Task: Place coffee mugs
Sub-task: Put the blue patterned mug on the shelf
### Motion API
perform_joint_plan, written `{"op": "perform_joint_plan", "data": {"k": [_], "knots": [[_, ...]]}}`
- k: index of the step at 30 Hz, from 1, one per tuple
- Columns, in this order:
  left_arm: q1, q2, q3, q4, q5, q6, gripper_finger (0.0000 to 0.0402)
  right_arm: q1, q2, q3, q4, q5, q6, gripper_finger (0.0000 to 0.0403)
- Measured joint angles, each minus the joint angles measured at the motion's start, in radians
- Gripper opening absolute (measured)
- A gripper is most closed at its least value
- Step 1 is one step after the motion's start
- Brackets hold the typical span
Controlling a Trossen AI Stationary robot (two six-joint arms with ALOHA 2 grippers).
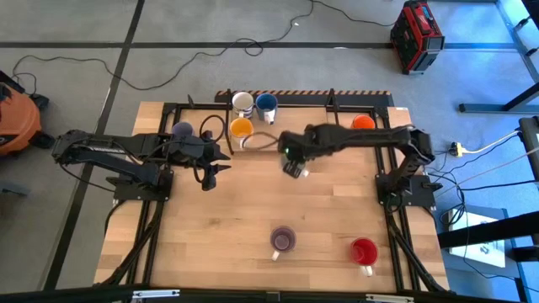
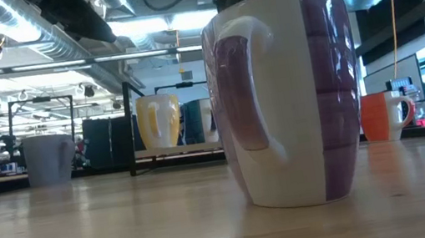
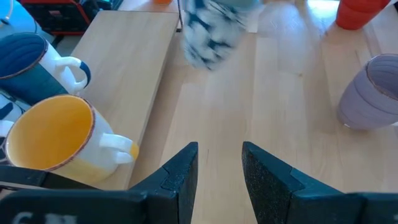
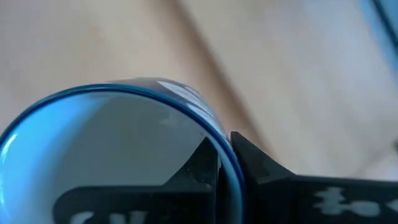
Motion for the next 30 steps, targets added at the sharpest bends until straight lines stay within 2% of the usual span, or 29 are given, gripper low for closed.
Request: {"op": "perform_joint_plan", "data": {"k": [7,13,16,25,30], "knots": [[0.0,0.0,0.0,0.0,0.0,-0.005,0.0119,-0.165,0.0,0.034,-0.03,0.013,-0.036,0.0006],[0.0,0.0,0.0,0.0,-0.001,-0.007,0.0119,-0.31,0.0,0.034,0.053,-0.011,-0.005,0.0009],[0.0,0.0,0.0,0.001,-0.004,-0.006,0.0119,-0.375,0.001,0.034,0.109,-0.062,0.002,0.0005],[0.0,0.0,0.0,0.026,-0.021,-0.006,0.0119,-0.515,0.04,0.034,0.172,-0.162,0.03,0.0005],[0.0,0.0,0.0,0.032,-0.021,-0.006,0.0119,-0.551,0.081,0.056,0.179,-0.199,0.044,0.0005]]}}
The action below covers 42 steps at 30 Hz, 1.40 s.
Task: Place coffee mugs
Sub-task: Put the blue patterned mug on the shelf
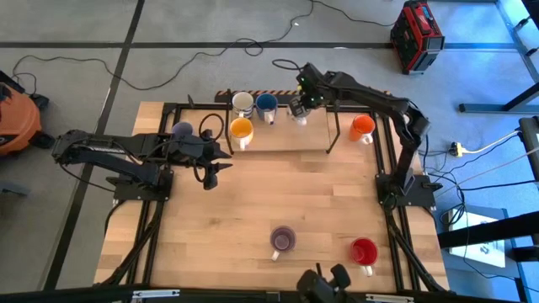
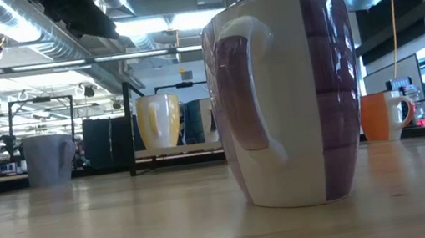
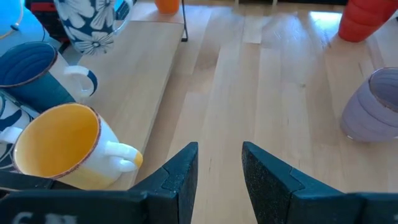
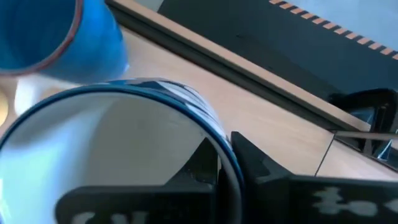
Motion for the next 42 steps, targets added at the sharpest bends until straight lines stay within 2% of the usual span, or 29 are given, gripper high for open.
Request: {"op": "perform_joint_plan", "data": {"k": [6,10,23,33,42], "knots": [[0.0,0.0,0.0,0.0,0.0,0.0,0.0119,-0.022,0.081,0.103,-0.009,-0.042,0.0,0.0005],[0.0,0.0,0.0,0.0,0.0,0.0,0.0119,-0.035,0.134,0.151,-0.083,-0.045,-0.001,0.0005],[0.0,0.0,0.0,-0.001,-0.002,0.0,0.0119,-0.034,0.177,0.156,-0.018,-0.07,-0.001,0.0006],[0.0,0.0,0.0,-0.002,-0.008,0.007,0.0119,-0.034,0.188,0.155,-0.004,-0.084,-0.004,0.005],[0.0,0.0,0.0,-0.005,-0.009,0.008,0.0119,-0.034,0.19,0.155,0.031,-0.094,0.009,0.0055]]}}
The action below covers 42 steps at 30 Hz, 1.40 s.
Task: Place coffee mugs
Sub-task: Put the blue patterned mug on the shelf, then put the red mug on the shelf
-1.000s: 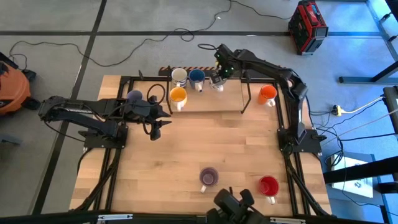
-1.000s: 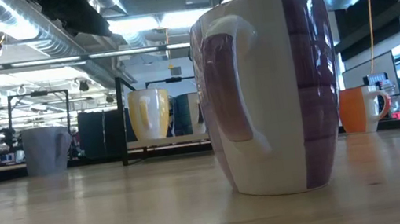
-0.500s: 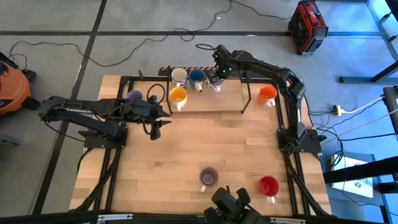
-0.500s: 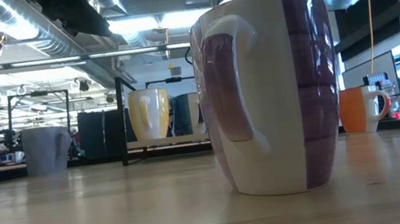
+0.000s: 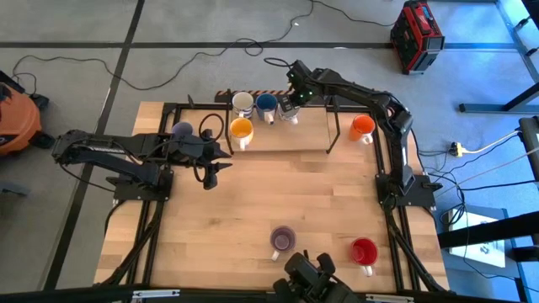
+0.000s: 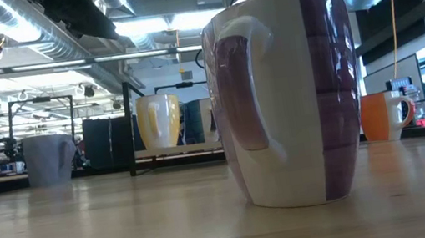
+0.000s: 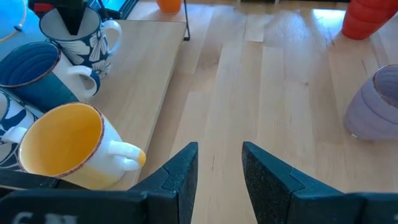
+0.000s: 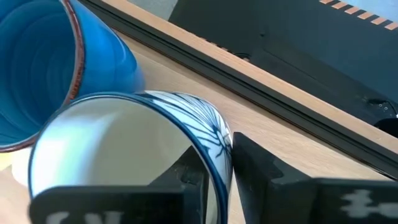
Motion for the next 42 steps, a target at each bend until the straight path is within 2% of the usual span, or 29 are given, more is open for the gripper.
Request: {"op": "perform_joint_plan", "data": {"k": [4,11,16,27,36,42], "knots": [[0.0,0.0,0.0,0.0,0.0,0.0,0.0119,0.0,0.0,0.0,0.011,0.009,0.017,0.0069],[0.0,0.0,0.0,0.001,0.0,-0.001,0.0119,-0.001,0.0,0.0,0.017,0.02,0.008,0.0141],[0.0,0.0,0.0,0.001,0.0,-0.002,0.0119,-0.001,0.0,0.0,0.026,0.027,-0.026,0.0169],[0.0,0.0,0.0,0.003,0.001,-0.003,0.0119,0.001,-0.027,0.116,-0.129,0.038,-0.128,0.0172],[0.0,0.0,0.0,0.003,0.001,-0.003,0.0119,0.013,-0.171,0.137,-0.115,0.087,-0.149,0.0173],[0.0,0.0,0.0,0.005,0.001,0.005,0.0119,0.102,-0.283,0.137,-0.105,0.202,-0.219,0.0173]]}}
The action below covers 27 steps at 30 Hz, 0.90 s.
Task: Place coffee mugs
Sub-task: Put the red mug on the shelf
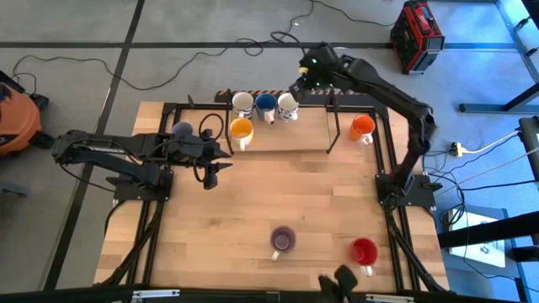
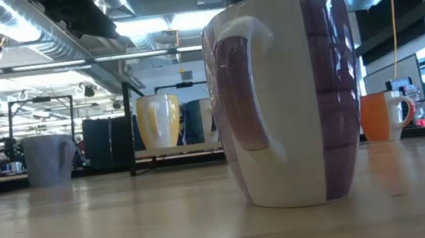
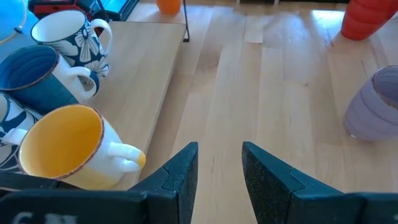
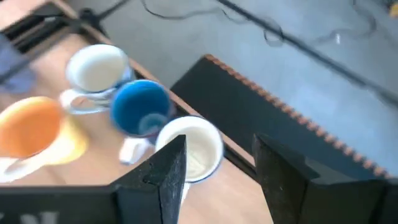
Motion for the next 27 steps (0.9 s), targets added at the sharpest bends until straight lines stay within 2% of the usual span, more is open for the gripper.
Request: {"op": "perform_joint_plan", "data": {"k": [6,9,15,21,23,27], "knots": [[0.0,0.0,0.0,0.024,0.0,0.016,0.0119,0.142,-0.104,0.0,-0.038,0.033,-0.059,0.0173],[0.0,0.0,0.0,0.027,0.0,0.017,0.0119,0.223,-0.147,-0.002,-0.099,0.067,-0.081,0.0173],[0.014,0.0,0.0,0.033,0.002,-0.018,0.0119,0.398,-0.226,-0.003,-0.212,0.069,-0.069,0.0173],[0.017,0.009,0.0,0.071,0.016,-0.032,0.0119,0.551,-0.317,-0.106,-0.239,0.076,0.055,0.0173],[0.018,0.022,0.0,0.076,0.062,-0.034,0.0121,0.595,-0.35,-0.161,-0.229,0.09,0.105,0.0173],[0.016,0.082,0.0,0.096,0.104,-0.041,0.0148,0.692,-0.39,-0.271,-0.202,0.105,0.215,0.0173]]}}
